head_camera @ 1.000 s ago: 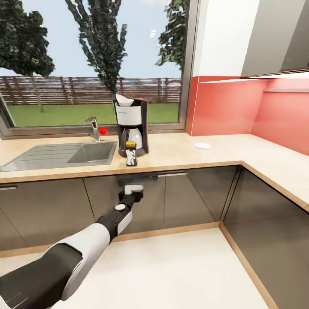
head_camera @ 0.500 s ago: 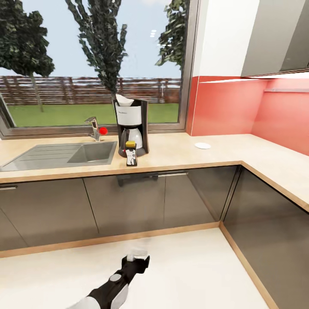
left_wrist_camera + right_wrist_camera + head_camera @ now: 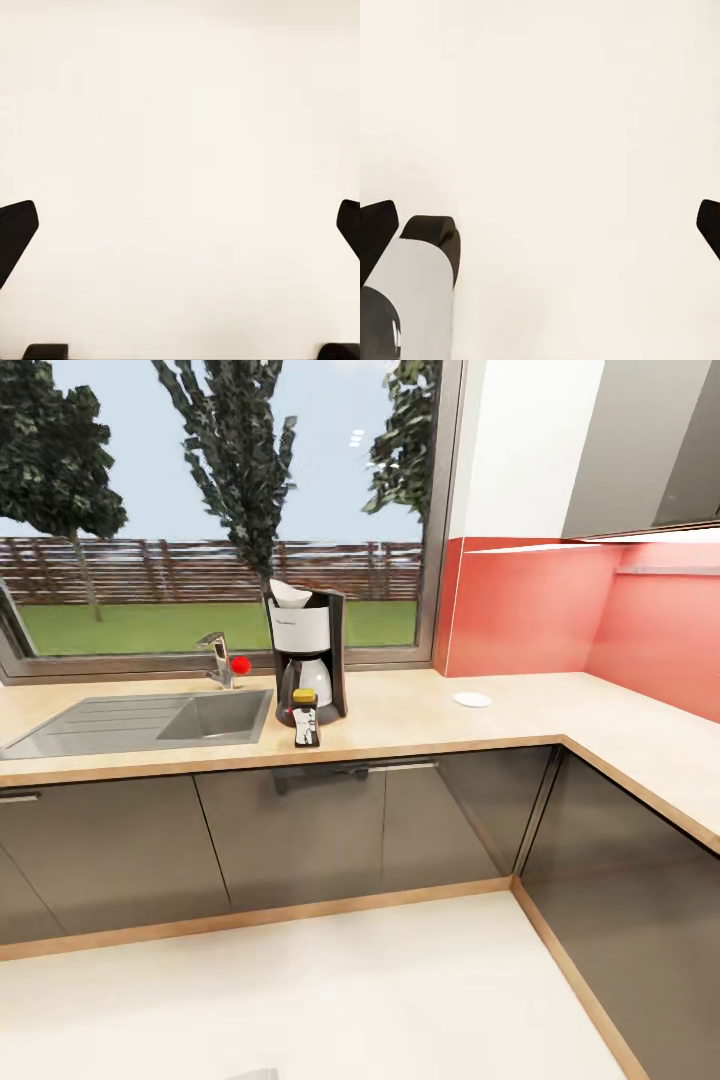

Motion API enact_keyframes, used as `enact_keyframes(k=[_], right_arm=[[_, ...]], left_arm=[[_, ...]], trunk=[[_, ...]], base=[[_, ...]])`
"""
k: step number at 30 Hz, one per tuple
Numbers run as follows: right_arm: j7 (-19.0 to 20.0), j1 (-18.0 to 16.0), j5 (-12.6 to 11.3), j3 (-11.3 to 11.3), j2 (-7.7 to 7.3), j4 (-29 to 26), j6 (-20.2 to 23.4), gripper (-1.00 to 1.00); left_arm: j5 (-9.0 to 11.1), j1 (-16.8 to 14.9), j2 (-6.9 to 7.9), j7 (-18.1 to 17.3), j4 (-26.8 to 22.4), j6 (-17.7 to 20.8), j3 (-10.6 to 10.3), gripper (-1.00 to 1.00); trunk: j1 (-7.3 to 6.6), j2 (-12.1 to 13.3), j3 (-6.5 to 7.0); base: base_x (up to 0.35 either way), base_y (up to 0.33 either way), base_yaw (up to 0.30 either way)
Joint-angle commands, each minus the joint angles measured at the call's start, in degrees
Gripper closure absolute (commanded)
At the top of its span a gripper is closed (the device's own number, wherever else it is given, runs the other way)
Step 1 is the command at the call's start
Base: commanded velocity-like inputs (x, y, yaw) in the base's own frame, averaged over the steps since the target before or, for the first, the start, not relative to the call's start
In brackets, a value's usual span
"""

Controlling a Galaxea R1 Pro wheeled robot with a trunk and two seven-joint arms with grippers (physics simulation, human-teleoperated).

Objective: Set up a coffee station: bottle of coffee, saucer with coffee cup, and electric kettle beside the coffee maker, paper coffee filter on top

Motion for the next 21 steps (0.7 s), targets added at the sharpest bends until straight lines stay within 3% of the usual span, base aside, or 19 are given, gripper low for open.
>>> enact_keyframes(k=[1,9,17,18,19,21], right_arm=[[0.3,0.0,-0.7,0.4,0.02,0.1,-0.1,-1.00],[0.3,0.0,-0.8,0.3,0.00,0.1,-0.1,-1.00],[0.2,0.0,-0.8,0.4,0.00,0.1,-0.1,-1.00],[0.2,0.0,-0.8,0.4,0.01,0.1,-0.1,-1.00],[0.1,0.0,-0.8,0.4,0.02,0.1,-0.1,-1.00],[0.1,0.0,-0.7,0.4,0.01,0.1,-0.1,-1.00]], left_arm=[[0.7,0.1,0.06,-0.2,0.2,-0.2,-0.4,-1.00],[0.8,0.4,0.32,-0.2,0.3,-0.2,-0.1,-1.00],[0.9,0.4,0.66,-0.2,0.3,-0.2,-0.1,-1.00],[0.9,0.4,2.14,-0.2,0.4,-0.1,0.1,-1.00],[1.0,0.5,2.62,-0.2,0.4,-0.1,0.4,-1.00],[1.0,0.5,3.96,-0.2,0.4,-0.1,2.9,-1.00]], trunk=[[0.00,0.0,-0.05],[0.00,0.0,-0.05],[0.00,0.0,-0.05],[0.00,0.0,-0.05],[0.00,0.0,-0.05],[0.00,0.0,-0.05]], base=[[0.000,0.000,0.000],[0.000,0.000,0.017],[0.000,0.000,0.201],[0.000,0.000,0.261],[0.000,0.000,0.263],[0.000,0.000,0.266]])
